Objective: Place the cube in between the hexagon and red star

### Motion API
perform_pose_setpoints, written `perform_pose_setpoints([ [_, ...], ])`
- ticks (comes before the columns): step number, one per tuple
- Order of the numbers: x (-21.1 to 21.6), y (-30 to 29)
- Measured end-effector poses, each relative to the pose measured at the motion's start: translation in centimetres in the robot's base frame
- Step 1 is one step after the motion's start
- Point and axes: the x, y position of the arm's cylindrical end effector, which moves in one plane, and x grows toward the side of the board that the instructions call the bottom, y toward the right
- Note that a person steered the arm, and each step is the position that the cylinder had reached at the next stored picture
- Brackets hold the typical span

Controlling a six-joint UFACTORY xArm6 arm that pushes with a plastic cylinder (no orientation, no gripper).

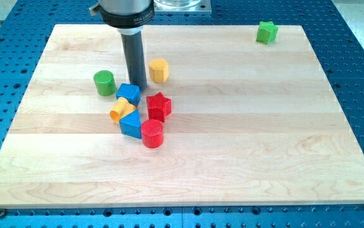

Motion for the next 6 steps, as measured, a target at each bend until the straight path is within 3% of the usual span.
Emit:
perform_pose_setpoints([
  [1,1.5,-8.2],
  [2,6.1,-7.7],
  [4,5.1,0.0],
  [6,4.3,-0.3],
])
